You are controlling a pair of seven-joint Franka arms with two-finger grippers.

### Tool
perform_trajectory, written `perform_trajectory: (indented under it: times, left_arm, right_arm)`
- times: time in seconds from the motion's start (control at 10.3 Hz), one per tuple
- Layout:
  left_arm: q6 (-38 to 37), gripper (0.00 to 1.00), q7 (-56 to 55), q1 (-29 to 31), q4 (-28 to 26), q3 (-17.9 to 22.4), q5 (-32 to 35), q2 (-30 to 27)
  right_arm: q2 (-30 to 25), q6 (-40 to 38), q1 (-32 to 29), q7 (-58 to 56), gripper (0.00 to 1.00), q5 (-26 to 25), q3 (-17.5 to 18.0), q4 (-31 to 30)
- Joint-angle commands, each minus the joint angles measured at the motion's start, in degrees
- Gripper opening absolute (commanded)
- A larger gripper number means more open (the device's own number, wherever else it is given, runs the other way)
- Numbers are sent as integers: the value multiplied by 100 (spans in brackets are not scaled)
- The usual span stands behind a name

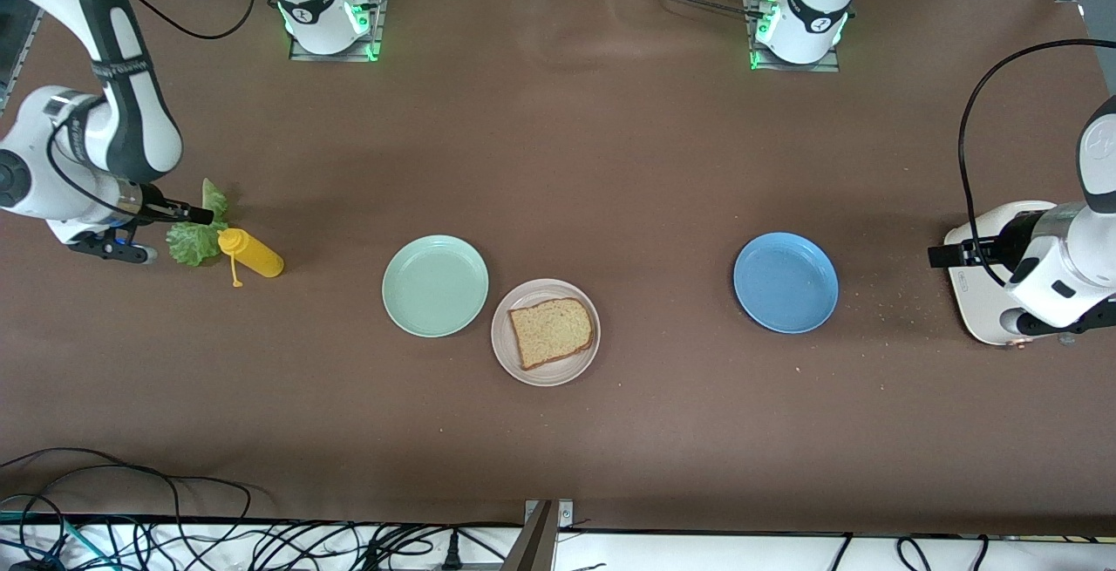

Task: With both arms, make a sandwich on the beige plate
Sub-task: 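Reach the right gripper down and grasp the green lettuce leaf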

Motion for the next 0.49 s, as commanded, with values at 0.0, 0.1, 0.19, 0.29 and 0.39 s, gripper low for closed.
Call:
perform_trajectory:
  times: [0.0, 0.1, 0.19, 0.29, 0.39]
  left_arm:
    - [-75, 100, 73, 8, -46, -30, 172, -73]
    - [-75, 100, 73, 8, -46, -30, 172, -73]
    - [-75, 100, 73, 8, -46, -30, 172, -73]
    - [-75, 100, 73, 8, -46, -30, 172, -73]
    - [-75, 100, 73, 8, -46, -30, 172, -73]
  right_arm:
    - [244, 220, -15, -82, 100, -29, -3, -5]
    - [253, 229, -15, -90, 87, -29, -3, -5]
    - [253, 220, -15, -82, 45, -29, -3, -5]
    - [253, 212, -15, -82, 16, -20, -3, -5]
    - [253, 194, -15, -82, 5, -20, -3, -5]
